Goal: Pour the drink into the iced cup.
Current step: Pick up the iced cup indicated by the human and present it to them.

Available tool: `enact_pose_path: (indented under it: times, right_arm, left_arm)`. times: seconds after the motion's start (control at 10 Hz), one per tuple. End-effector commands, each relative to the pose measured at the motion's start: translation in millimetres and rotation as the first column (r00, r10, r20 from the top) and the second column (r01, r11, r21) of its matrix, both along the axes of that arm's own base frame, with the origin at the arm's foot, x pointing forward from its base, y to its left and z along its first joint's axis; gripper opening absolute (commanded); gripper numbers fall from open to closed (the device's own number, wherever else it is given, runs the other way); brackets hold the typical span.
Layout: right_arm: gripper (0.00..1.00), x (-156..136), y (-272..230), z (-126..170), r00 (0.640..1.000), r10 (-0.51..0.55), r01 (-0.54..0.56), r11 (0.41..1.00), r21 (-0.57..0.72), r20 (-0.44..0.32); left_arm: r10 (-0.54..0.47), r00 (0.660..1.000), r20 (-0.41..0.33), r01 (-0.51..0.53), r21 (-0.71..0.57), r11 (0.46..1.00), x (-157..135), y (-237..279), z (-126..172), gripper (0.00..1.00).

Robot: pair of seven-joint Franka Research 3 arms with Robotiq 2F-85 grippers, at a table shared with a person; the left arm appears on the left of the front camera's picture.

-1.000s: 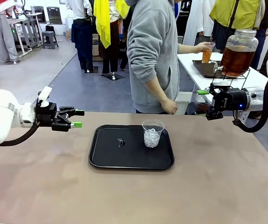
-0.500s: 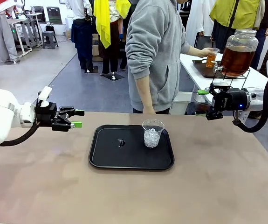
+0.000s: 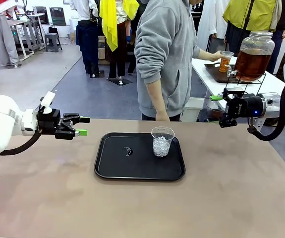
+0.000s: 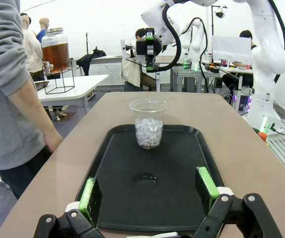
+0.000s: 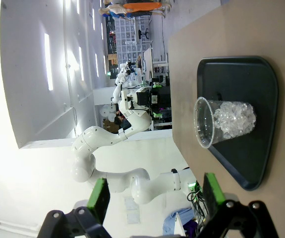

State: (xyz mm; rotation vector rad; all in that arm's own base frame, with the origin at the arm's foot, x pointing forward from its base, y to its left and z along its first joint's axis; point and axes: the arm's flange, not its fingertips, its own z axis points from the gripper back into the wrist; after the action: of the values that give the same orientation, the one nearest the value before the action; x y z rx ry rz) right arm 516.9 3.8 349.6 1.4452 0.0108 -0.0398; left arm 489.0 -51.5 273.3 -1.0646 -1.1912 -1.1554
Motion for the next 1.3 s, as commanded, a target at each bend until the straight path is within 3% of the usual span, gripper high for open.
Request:
enact_pose_path:
  times: [0.0, 1.2]
  right_arm:
    - [1.00, 0.5, -0.1, 1.1, 1.000, -0.005, 0.005, 1.000, -0.005, 0.003]
    - [1.00, 0.5, -0.1, 1.1, 1.000, -0.005, 0.005, 1.000, -0.005, 0.003]
  left_arm:
    - [0.000, 1.000, -0.002, 0.000, 0.000, 1.000, 0.7, -0.8, 1.8, 1.00]
    - [0.000, 1.000, -0.002, 0.000, 0.000, 1.000, 0.7, -0.8, 1.8, 1.00]
